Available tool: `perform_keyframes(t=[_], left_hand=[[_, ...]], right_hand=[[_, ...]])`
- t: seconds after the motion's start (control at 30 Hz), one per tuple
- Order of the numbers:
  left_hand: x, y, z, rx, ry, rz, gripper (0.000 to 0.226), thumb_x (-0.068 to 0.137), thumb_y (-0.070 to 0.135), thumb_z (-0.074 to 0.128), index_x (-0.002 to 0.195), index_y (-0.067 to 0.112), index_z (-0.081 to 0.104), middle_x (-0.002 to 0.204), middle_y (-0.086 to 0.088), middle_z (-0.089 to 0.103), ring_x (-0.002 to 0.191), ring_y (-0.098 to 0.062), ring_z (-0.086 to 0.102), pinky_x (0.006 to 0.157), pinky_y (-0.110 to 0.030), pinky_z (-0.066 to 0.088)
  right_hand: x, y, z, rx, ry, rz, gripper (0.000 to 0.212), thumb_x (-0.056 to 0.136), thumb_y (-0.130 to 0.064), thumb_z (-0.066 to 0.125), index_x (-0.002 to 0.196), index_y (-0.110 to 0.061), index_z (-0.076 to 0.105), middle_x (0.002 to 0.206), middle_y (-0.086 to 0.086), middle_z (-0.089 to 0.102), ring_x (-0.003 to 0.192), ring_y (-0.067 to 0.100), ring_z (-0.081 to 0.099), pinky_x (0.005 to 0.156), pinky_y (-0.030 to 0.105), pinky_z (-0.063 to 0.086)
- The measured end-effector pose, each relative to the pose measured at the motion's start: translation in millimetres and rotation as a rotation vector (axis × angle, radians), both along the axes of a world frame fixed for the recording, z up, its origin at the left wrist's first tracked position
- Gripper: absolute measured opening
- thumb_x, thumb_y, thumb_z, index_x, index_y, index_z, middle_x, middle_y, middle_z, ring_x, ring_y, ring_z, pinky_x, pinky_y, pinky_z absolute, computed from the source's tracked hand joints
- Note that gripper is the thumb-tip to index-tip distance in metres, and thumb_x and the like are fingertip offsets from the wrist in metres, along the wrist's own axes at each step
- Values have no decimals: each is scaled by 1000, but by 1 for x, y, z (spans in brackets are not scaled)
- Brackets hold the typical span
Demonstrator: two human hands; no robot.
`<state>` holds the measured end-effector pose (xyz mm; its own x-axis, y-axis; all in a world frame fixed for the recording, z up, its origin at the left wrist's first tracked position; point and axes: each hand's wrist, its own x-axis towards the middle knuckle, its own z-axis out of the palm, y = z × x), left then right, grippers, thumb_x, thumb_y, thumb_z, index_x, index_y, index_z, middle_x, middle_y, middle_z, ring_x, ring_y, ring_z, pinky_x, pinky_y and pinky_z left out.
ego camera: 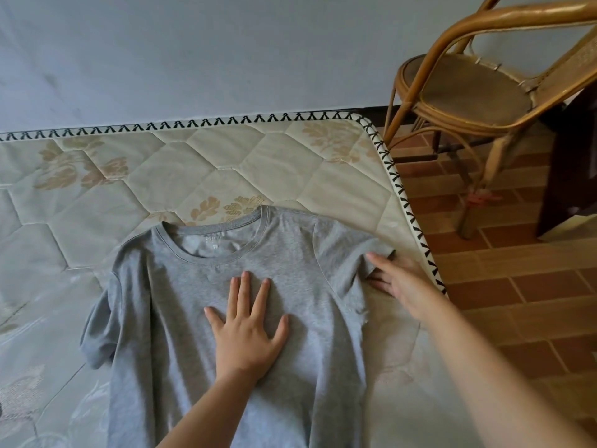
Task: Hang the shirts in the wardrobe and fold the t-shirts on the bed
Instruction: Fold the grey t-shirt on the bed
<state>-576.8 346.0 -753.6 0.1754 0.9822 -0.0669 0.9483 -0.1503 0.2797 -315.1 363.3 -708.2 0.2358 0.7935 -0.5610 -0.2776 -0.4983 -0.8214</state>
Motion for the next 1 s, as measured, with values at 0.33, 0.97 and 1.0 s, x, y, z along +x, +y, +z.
perform_keyframes(t=[0.33,0.97,1.0], left_hand=[[0,0,7,-57,46,6,83,72,71,0,148,38,0,156,6,-17,139,-9,-24,111,-55,-11],[1,0,10,-67,31,10,84,72,69,0,149,37,5,158,5,-13,141,-10,-22,111,-55,-11],[1,0,10,-67,35,11,83,72,69,0,149,38,5,158,5,-13,140,-10,-22,111,-55,-11]], right_hand=[[-15,14,2,-130,-547,-73,23,99,-24,42,80,-12,45,64,0,39,55,13,36,49,26,27],[-50,-10,12,219,-1250,-11,16,90,-4,52,106,-3,55,95,7,56,75,16,54,62,23,44],[-65,-6,8,337,-1300,118,20,86,-1,56,106,0,57,100,11,57,85,21,57,71,29,50]])
